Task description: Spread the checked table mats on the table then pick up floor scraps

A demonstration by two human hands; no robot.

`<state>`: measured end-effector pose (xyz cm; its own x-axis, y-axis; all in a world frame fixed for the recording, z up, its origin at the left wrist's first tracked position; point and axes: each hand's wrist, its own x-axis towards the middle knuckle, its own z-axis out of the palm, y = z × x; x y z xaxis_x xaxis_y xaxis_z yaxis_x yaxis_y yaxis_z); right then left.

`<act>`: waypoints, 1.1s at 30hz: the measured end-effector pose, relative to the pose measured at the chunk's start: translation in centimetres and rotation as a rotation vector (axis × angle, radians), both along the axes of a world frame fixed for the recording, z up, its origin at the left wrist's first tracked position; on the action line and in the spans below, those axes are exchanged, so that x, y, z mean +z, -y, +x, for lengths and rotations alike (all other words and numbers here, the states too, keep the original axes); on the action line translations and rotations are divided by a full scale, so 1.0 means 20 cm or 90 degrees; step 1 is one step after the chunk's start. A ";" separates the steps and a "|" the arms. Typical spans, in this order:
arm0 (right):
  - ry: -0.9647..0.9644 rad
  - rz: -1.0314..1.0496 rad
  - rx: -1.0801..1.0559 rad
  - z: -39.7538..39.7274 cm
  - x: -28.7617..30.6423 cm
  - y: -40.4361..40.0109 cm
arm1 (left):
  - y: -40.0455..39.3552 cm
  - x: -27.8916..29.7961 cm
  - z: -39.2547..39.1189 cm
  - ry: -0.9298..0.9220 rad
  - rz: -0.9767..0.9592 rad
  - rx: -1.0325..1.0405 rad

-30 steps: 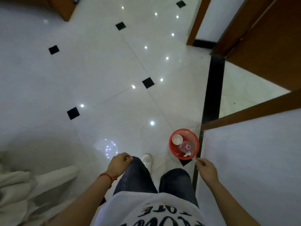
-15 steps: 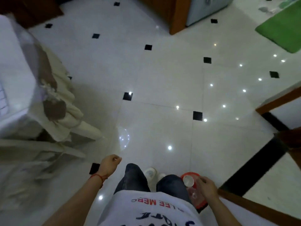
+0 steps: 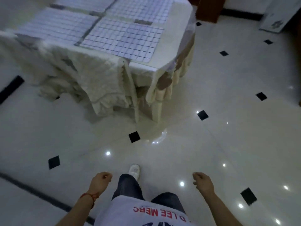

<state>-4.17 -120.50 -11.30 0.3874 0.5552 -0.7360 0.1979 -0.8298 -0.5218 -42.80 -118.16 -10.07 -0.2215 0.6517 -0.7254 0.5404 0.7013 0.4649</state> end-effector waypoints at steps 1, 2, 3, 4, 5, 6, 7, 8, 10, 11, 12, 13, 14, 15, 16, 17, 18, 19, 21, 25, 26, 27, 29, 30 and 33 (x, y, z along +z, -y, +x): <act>-0.012 0.010 0.026 -0.06 0.01 -0.08 | 0.05 -0.01 -0.06 0.002 -0.001 0.040; -0.019 0.018 0.052 -0.13 0.02 -0.16 | 0.09 -0.02 -0.12 0.005 -0.004 0.077; -0.024 0.024 0.080 -0.20 0.02 -0.24 | 0.13 -0.03 -0.17 0.006 -0.007 0.109; -0.028 0.029 0.106 -0.27 0.02 -0.31 | 0.16 -0.04 -0.22 0.007 -0.013 0.139; -0.029 0.034 0.133 -0.35 0.03 -0.38 | 0.18 -0.05 -0.26 0.010 -0.018 0.167; -0.029 0.040 0.159 -0.43 0.03 -0.44 | 0.20 -0.06 -0.31 0.016 -0.020 0.195; -0.028 0.043 0.183 -0.51 0.03 -0.50 | 0.20 -0.07 -0.36 0.025 -0.020 0.220; -0.027 0.043 0.203 -0.60 0.02 -0.56 | 0.20 -0.08 -0.41 0.034 -0.020 0.241; -0.022 0.036 0.238 -0.76 0.01 -0.66 | 0.18 -0.08 -0.52 0.049 -0.017 0.278; -0.018 0.033 0.258 -0.85 0.01 -0.70 | 0.16 -0.08 -0.59 0.057 -0.013 0.298; -0.015 0.030 0.282 -0.93 0.01 -0.75 | 0.14 -0.08 -0.65 0.067 -0.007 0.321; -0.013 0.027 0.304 -1.01 0.01 -0.79 | 0.12 -0.07 -0.71 0.077 0.001 0.344; -0.014 0.025 0.324 -1.09 0.00 -0.83 | 0.10 -0.06 -0.77 0.087 0.011 0.367; -0.012 0.024 0.342 -1.17 -0.01 -0.88 | 0.07 -0.05 -0.84 0.095 0.021 0.391; -0.009 0.021 0.360 -1.24 -0.01 -0.92 | 0.04 -0.04 -0.90 0.102 0.030 0.417; -0.004 0.015 0.382 -1.31 -0.02 -0.96 | 0.01 -0.03 -0.96 0.108 0.038 0.443; 0.001 0.008 0.407 -1.38 -0.03 -1.00 | -0.02 -0.02 -1.02 0.116 0.045 0.470; 0.006 0.002 0.430 -1.45 -0.04 -1.04 | -0.05 -0.01 -1.08 0.125 0.053 0.495; 0.010 -0.010 0.465 -1.60 -0.06 -1.14 | -0.13 0.01 -1.21 0.135 0.074 0.540; 0.007 -0.027 0.544 -1.94 -0.09 -1.34 | -0.33 0.03 -1.48 0.133 0.114 0.601; 0.006 -0.031 0.570 -2.03 -0.10 -1.40 | -0.37 0.03 -1.56 0.131 0.120 0.618; 0.011 -0.037 0.602 -2.13 -0.12 -1.47 | -0.42 0.02 -1.64 0.124 0.124 0.634; 0.019 -0.040 0.662 -2.33 -0.15 -1.61 | -0.49 0.01 -1.80 0.110 0.128 0.662; 0.019 -0.044 0.683 -2.43 -0.16 -1.69 | -0.52 0.00 -1.87 0.103 0.125 0.674; 0.016 -0.044 0.746 -2.74 -0.16 -1.92 | -0.56 -0.03 -2.03 0.086 0.087 0.711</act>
